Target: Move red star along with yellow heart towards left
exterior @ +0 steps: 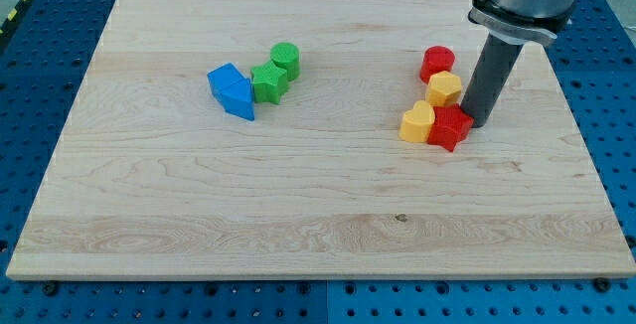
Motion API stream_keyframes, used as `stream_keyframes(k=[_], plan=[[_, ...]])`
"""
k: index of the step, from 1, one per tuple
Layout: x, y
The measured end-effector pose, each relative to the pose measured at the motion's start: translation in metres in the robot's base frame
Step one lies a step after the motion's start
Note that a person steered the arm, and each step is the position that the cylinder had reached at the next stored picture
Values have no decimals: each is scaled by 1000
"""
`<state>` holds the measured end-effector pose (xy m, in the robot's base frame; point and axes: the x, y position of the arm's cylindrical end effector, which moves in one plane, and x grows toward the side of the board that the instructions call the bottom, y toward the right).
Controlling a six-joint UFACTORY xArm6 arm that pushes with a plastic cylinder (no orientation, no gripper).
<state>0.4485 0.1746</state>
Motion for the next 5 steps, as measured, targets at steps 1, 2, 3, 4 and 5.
stream_keyframes(k=[1,2,3,4,5], plan=[[0,0],[0,8],[13,19],[20,-20],[34,-31]])
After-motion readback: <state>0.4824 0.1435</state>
